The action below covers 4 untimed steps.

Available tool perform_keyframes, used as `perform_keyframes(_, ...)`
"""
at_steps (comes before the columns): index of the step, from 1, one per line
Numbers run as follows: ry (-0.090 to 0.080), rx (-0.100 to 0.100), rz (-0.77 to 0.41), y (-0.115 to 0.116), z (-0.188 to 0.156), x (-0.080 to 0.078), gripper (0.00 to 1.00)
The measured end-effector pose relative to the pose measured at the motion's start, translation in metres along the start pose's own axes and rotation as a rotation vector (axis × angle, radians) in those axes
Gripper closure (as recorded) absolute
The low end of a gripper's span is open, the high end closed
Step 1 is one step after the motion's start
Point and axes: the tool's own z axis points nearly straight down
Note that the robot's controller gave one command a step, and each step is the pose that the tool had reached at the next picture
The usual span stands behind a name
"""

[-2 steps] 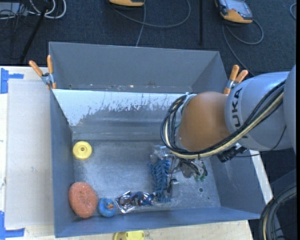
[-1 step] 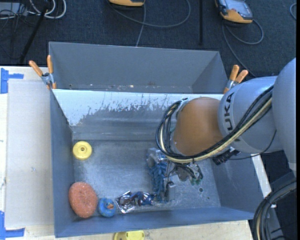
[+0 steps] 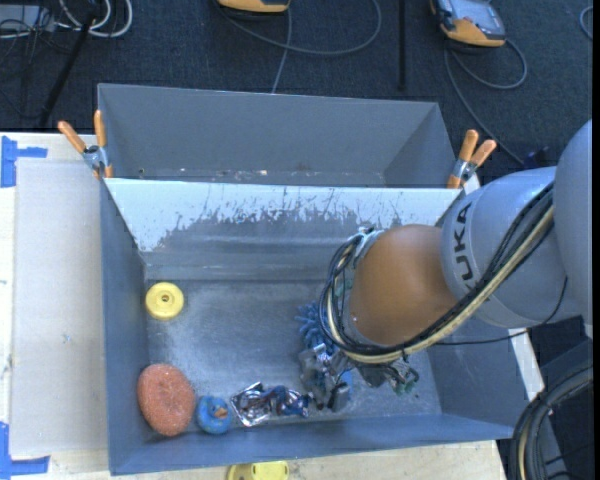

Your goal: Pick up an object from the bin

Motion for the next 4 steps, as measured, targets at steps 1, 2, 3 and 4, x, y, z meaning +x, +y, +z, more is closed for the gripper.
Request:
perform_keyframes(1,-0.006,0.002,0.003,-0.001,0.000,-0.001,0.00)
perform_keyframes(2,-0.007,0.002,0.003,-0.001,0.000,-0.001,0.00)
perform_keyframes(3,-0.009,0.003,0.035,-0.002,-0.001,0.001,0.00)
perform_keyframes(4,-0.008,0.002,0.128,-0.012,-0.001,0.006,0.00)
